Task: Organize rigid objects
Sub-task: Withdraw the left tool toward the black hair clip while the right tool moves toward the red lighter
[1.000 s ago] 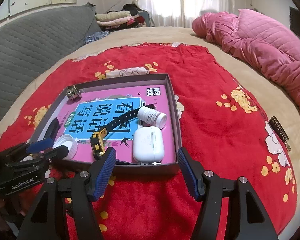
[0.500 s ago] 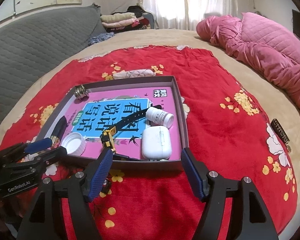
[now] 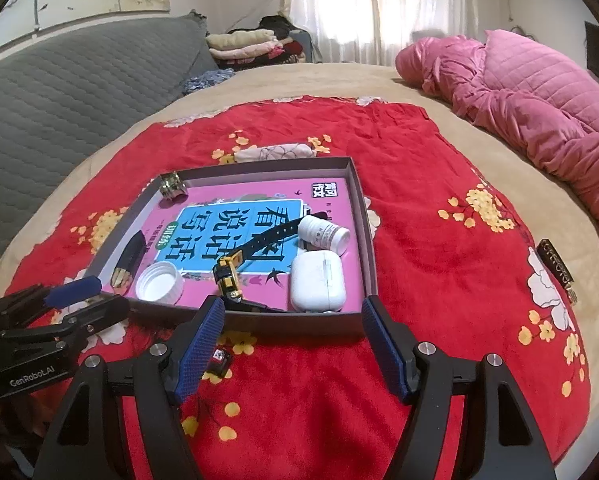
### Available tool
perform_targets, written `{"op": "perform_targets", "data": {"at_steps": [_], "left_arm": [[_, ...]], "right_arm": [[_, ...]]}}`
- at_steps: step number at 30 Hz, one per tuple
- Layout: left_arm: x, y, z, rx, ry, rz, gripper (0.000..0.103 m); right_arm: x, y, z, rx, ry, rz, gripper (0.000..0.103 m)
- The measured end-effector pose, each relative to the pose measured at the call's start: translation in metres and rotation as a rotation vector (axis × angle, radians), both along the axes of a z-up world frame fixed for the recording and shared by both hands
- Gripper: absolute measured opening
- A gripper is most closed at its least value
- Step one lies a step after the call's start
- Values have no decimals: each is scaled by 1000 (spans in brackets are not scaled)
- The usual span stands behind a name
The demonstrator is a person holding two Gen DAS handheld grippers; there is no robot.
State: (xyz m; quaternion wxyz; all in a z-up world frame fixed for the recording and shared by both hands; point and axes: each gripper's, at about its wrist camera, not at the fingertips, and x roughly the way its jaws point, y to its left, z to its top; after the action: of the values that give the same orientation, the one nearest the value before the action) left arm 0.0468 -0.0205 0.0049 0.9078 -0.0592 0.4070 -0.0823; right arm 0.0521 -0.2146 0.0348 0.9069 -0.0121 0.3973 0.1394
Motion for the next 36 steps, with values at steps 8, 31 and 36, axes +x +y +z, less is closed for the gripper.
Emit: {"op": "perform_targets", "data": {"at_steps": [8, 31, 36], "left_arm": [[-11, 1, 3, 3, 11, 7, 59], [-28, -6, 2, 8, 40, -33, 59], [-27, -3, 0, 8, 48, -26, 59]], "right_arm": [[-20, 8, -6, -24, 19, 63, 73], [-56, 57, -31, -61, 78, 227, 73], [-53, 58, -38, -50, 101, 226, 73]]}}
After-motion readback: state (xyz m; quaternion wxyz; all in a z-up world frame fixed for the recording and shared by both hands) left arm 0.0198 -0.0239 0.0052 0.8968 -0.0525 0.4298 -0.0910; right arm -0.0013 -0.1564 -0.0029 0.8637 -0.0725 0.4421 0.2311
